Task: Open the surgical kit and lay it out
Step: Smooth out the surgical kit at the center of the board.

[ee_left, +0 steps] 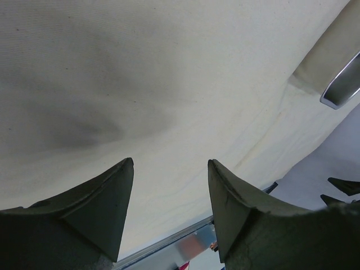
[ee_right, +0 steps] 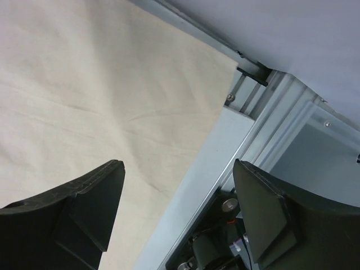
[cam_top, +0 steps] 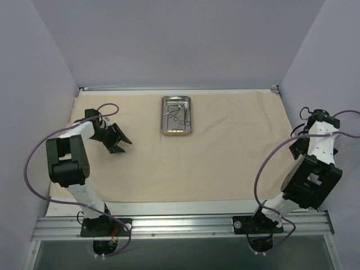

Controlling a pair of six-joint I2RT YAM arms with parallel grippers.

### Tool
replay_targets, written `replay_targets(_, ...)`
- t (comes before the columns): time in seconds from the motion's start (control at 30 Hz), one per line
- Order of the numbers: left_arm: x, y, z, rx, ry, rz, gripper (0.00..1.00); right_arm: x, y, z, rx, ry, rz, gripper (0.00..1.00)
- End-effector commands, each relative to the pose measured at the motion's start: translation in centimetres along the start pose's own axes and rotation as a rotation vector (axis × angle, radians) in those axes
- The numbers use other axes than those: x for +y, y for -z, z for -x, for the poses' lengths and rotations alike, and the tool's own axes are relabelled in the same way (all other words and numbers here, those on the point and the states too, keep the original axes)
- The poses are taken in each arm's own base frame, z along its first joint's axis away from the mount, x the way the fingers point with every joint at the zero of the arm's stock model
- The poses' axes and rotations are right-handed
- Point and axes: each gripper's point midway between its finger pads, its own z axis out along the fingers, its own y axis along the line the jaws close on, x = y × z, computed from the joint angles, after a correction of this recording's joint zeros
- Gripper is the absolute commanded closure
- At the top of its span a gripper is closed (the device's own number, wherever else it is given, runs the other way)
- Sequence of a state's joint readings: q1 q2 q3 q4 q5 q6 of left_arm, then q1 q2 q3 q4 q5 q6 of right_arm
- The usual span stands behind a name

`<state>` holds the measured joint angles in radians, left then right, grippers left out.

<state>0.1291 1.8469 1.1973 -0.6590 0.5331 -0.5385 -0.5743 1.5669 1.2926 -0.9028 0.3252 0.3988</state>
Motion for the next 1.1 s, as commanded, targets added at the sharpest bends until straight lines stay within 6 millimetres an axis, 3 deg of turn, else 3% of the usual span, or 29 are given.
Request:
replay_targets(0.0,-0.6,0.9,0.9,-0.041,-0.023,-0.047,0.36,0.8,3.4,0.0,-0.075,0.043,0.041,0.20)
replay_targets(0.1,-0.1,0.9,0.9,-0.040,-0.018,-0.031,0.36,4.0,5.1,-0.5,-0.141,0.160,0.075,0.21)
replay_targets(0.2,0.3,1.2,1.0,-0.046,-0.019,-0.018,0.36,7.2,4.4,-1.3,-0.126,0.243,0.113,0.25)
replay_targets(0.3,0.7,1.7,1.3,-0.070,-0.028,0.010,0.32,10.5,3.6,-0.9,-0.120,0.265,0.174,0.28)
replay_targets(0.47,1.5,2.4,2.3,-0.106,-0.063,0.083,0.28,17.4,4.5,2.3,-0.200,0.243,0.323,0.32)
replay_targets(0.5,1.9,2.6,2.9,-0.129,-0.082,0.125,0.27,19.0,3.5,2.4,-0.183,0.243,0.321,0.31)
replay_targets(0.53,1.4,3.2,4.1,-0.160,-0.098,0.134,0.28,20.8,4.8,3.9,-0.227,0.228,0.362,0.29)
replay_targets(0.57,1.8,3.3,4.3,-0.154,-0.104,0.161,0.27,21.9,4.9,4.6,-0.243,0.222,0.365,0.27)
replay_targets(0.6,2.1,3.5,4.9,-0.173,-0.110,0.196,0.27,23.7,3.7,4.7,-0.230,0.239,0.358,0.22)
replay_targets(0.63,2.1,3.7,5.4,-0.174,-0.109,0.209,0.27,25.5,5.6,6.6,-0.294,0.229,0.397,0.20)
replay_targets(0.67,2.1,3.8,5.6,-0.175,-0.109,0.218,0.27,26.5,5.6,7.3,-0.312,0.228,0.392,0.15)
replay_targets(0.7,2.1,3.9,5.9,-0.184,-0.112,0.224,0.27,27.8,4.2,7.6,-0.310,0.238,0.370,0.13)
replay_targets(0.77,1.4,4.0,6.9,-0.214,-0.127,0.212,0.22,30.0,5.3,9.6,-0.369,0.221,0.410,0.11)
replay_targets(0.8,1.2,4.2,7.5,-0.237,-0.132,0.211,0.21,31.0,4.2,9.6,-0.360,0.228,0.410,0.11)
replay_targets(0.87,0.7,4.8,9.5,-0.301,-0.152,0.234,0.18,33.1,4.8,10.6,-0.386,0.215,0.479,0.10)
replay_targets(0.9,0.6,5.1,10.2,-0.312,-0.159,0.249,0.16,34.1,3.5,10.3,-0.368,0.230,0.478,0.10)
replay_targets(0.93,1.1,5.6,11.5,-0.331,-0.159,0.305,0.16,34.7,4.0,11.0,-0.385,0.231,0.491,0.10)
replay_targets(0.97,2.2,5.1,11.3,-0.309,-0.151,0.352,0.14,35.1,3.4,11.0,-0.381,0.242,0.486,0.10)
replay_targets(1.0,1.7,5.5,12.6,-0.337,-0.162,0.363,0.13,35.6,1.7,10.6,-0.358,0.263,0.466,0.09)
replay_targets(1.07,3.4,4.3,12.9,-0.278,-0.137,0.437,0.12,35.9,0.5,10.7,-0.352,0.282,0.441,0.09)
